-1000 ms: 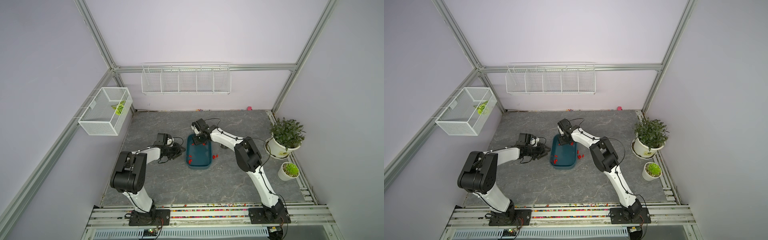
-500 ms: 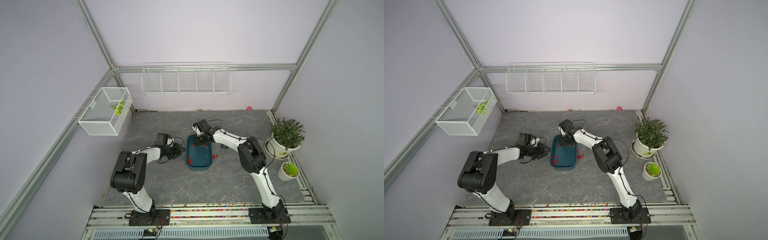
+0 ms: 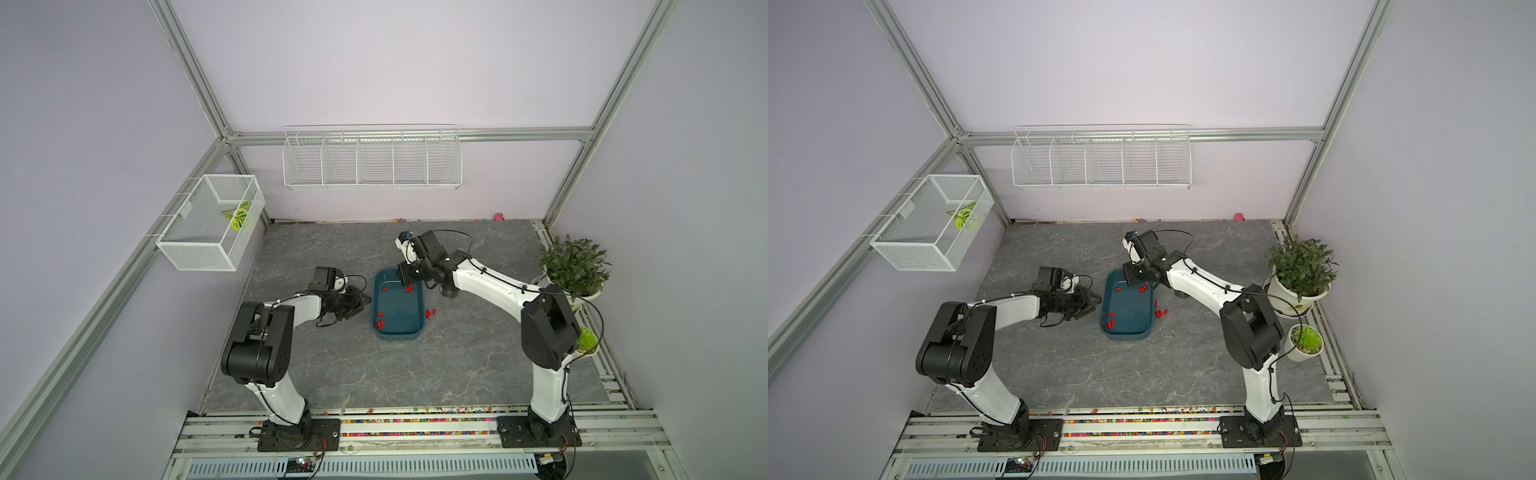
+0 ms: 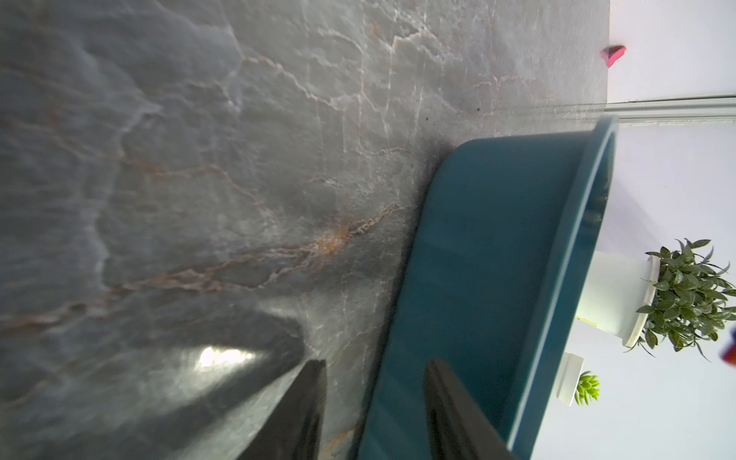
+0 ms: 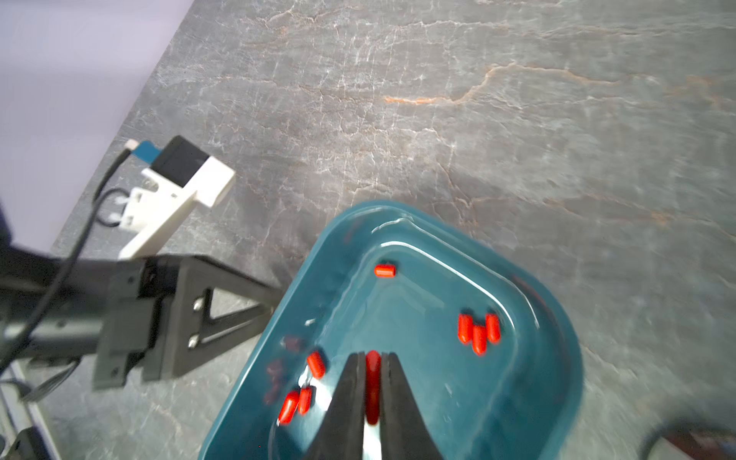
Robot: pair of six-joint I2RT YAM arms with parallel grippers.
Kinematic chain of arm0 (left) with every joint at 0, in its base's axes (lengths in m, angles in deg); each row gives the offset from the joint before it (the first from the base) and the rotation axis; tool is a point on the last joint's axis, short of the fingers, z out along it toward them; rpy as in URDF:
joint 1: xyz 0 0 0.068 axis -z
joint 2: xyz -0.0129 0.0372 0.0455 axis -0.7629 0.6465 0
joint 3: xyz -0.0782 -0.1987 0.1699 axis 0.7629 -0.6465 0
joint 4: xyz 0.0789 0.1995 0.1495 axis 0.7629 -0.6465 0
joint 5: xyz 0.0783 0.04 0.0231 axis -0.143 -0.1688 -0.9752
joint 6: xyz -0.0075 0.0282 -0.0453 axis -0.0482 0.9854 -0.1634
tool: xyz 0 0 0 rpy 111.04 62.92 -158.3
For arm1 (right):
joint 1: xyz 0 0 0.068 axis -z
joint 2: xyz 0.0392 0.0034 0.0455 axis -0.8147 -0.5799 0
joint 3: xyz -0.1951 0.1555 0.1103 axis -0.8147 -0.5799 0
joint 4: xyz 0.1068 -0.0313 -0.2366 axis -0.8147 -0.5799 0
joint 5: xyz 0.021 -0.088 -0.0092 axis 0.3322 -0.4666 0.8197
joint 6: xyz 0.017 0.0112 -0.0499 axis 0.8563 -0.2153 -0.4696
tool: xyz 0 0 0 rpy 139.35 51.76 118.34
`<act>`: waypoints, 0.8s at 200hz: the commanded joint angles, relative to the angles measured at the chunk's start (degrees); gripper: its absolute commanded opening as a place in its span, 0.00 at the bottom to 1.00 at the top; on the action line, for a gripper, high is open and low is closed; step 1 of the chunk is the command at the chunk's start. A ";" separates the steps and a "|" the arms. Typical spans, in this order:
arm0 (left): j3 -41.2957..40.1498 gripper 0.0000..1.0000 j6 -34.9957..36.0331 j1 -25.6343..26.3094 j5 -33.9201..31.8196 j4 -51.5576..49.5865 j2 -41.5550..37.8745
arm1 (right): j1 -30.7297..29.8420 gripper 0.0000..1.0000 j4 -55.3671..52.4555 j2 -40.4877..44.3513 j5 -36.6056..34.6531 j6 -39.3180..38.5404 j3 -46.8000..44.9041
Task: Take the screw protection sleeves out of the storage box
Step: Pick up the screw protection sleeve from the storage box, then place the screw protection sleeve at the center of the board.
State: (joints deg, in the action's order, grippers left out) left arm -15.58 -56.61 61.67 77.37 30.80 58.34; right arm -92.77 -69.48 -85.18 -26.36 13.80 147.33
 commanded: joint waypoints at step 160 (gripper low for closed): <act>0.77 0.47 0.75 -0.17 0.50 1.05 0.45 | 1.43 0.14 3.49 23.94 -14.38 11.11 -31.37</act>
State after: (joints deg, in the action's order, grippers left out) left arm -15.58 -56.64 61.67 77.37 30.95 58.34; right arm -91.92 -66.95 -61.36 -39.43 22.69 117.52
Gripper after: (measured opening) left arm 0.467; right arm 0.142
